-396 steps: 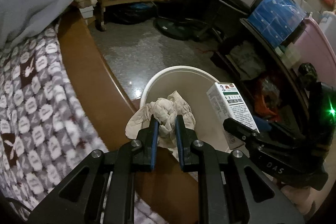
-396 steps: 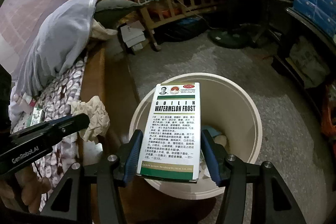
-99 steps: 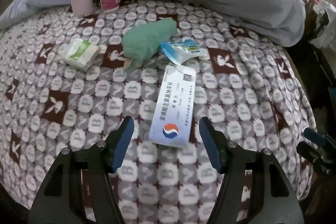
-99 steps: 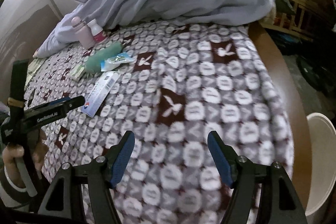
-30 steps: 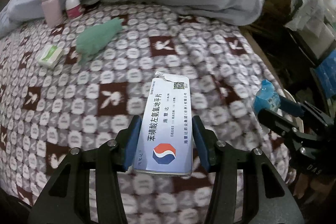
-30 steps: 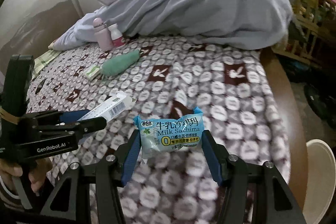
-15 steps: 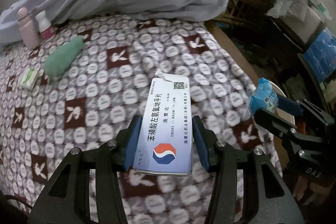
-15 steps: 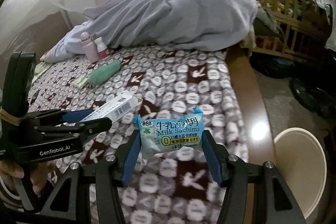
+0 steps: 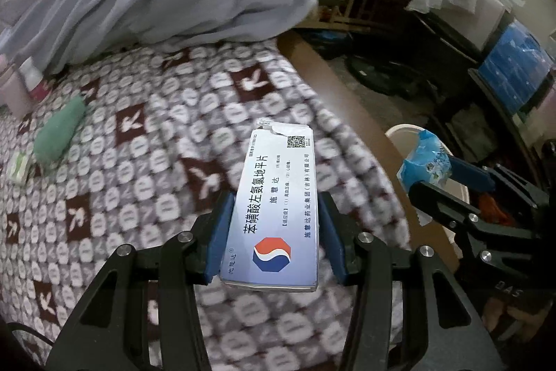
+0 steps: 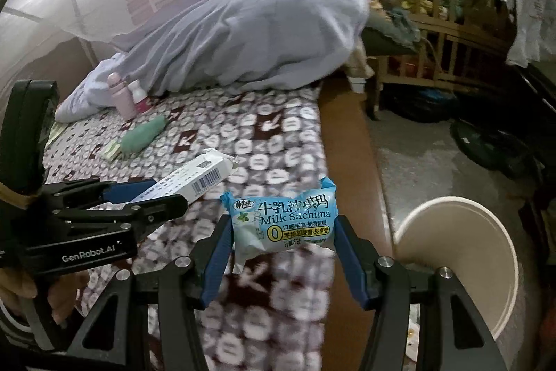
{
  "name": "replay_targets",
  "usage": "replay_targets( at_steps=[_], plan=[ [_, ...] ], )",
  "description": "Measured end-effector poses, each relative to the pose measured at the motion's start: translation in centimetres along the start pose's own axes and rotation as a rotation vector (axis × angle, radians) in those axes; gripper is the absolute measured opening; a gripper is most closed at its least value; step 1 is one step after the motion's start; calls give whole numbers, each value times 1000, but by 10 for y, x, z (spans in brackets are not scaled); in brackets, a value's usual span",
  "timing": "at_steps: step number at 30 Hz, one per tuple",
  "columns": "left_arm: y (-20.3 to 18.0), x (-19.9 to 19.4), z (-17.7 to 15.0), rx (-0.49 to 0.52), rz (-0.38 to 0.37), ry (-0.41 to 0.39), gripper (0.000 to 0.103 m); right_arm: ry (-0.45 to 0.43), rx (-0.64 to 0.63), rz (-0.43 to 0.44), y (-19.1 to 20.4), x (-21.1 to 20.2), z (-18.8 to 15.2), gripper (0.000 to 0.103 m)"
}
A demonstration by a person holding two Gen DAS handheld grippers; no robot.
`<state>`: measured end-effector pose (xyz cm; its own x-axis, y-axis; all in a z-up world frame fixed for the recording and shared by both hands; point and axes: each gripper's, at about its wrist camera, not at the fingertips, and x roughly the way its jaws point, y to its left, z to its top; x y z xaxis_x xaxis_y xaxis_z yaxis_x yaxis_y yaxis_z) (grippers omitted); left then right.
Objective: Collect trash
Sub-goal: 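Carry the medicine box and Milk Sachima packet over the cream bucket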
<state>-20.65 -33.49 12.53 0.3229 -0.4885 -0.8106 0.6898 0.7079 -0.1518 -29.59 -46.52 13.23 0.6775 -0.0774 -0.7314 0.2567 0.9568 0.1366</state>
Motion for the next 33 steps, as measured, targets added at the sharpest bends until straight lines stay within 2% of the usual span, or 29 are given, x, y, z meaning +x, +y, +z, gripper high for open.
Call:
replay_targets(
  at_steps=[20,33],
  plan=[
    [-85,31,21,115,-87,28,47,4,143,-128,-90,-26,-26,56],
    [-117,50,25,150,-125,57,47,24,196,-159,-117,-25,-36,56]
  ],
)
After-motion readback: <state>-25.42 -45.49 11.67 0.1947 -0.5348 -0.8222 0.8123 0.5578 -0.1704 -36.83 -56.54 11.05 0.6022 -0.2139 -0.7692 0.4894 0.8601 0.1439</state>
